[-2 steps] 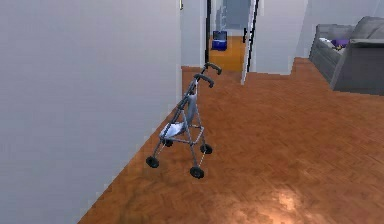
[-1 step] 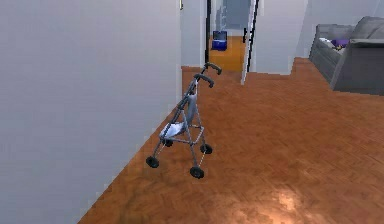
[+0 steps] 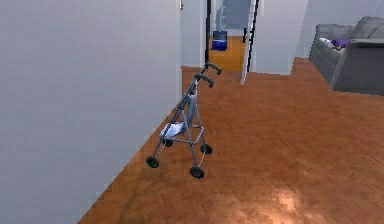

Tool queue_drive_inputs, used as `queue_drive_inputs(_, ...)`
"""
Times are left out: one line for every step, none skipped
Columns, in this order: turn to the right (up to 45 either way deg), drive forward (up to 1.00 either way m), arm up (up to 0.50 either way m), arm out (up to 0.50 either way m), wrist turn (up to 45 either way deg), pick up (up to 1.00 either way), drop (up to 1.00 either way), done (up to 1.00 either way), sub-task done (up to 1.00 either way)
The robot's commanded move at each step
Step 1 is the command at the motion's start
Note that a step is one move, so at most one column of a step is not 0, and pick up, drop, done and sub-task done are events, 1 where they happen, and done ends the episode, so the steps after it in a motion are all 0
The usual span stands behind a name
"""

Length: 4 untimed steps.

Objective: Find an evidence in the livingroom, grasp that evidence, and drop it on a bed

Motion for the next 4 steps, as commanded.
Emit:
queue_drive_inputs(0.0,0.0,0.0,0.0,-45.0,0.0,0.0,0.0,0.0)
queue_drive_inputs(0.0,0.0,0.0,0.0,-6.0,0.0,0.0,0.0,0.0)
queue_drive_inputs(0.0,0.0,0.0,-0.16,0.0,0.0,0.0,0.0,0.0)
queue_drive_inputs(-6.0,0.0,0.0,0.0,0.0,0.0,0.0,0.0,0.0)
